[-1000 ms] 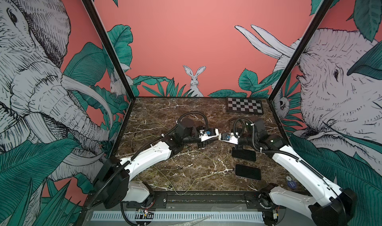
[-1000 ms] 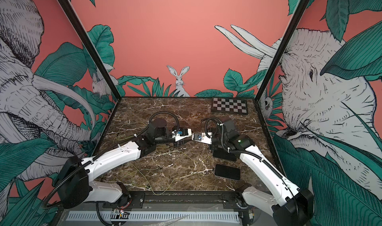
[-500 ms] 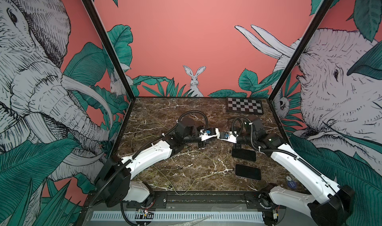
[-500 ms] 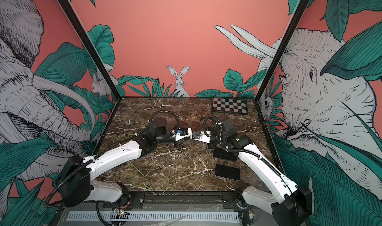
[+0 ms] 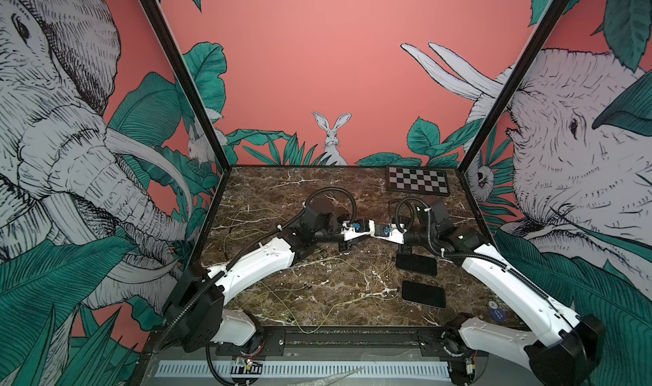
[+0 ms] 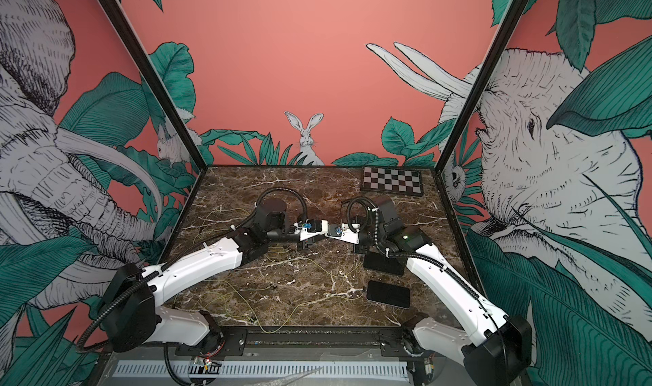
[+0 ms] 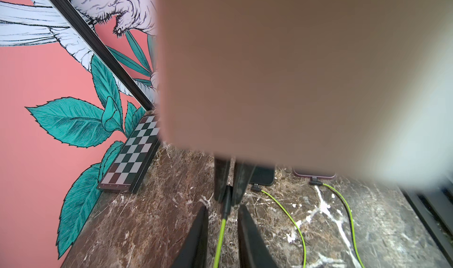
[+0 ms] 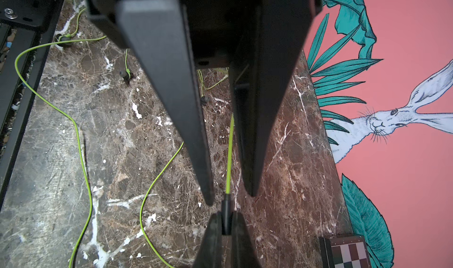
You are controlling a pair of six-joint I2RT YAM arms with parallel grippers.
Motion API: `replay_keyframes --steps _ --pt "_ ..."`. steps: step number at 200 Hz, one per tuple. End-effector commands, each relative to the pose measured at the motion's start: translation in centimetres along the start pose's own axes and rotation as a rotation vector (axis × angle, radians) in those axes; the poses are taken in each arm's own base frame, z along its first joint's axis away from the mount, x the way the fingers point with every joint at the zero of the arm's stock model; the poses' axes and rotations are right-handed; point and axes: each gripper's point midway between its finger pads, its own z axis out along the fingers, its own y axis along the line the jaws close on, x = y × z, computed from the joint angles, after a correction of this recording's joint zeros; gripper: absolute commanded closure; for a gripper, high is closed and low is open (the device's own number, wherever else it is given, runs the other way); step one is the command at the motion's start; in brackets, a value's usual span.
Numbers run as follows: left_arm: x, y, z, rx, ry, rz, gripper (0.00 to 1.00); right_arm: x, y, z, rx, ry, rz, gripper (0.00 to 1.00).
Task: Plug wired earphones into phones
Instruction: Pick up the wired earphone from the center of the board.
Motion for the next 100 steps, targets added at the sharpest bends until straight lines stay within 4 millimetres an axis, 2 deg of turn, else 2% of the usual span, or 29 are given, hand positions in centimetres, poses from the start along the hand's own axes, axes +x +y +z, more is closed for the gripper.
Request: replay_keyframes --steps 1,64,100 --pt "1.78 -1.2 -0.01 0.042 0.103 0.066 0.73 -2.63 -1.06 -0.5 0.016 -0.078 -0.045 0.92" --pt "2.62 -1.17 0.05 0.029 0.132 0.089 0.69 -3.35 -1.18 -0.72 0.02 -0.114 -0.042 0.92" --pt "1.66 -1.47 -0.15 0.033 0.08 0.08 0.67 -2.58 -1.37 -0.38 0.033 -0.078 -0.041 0.94"
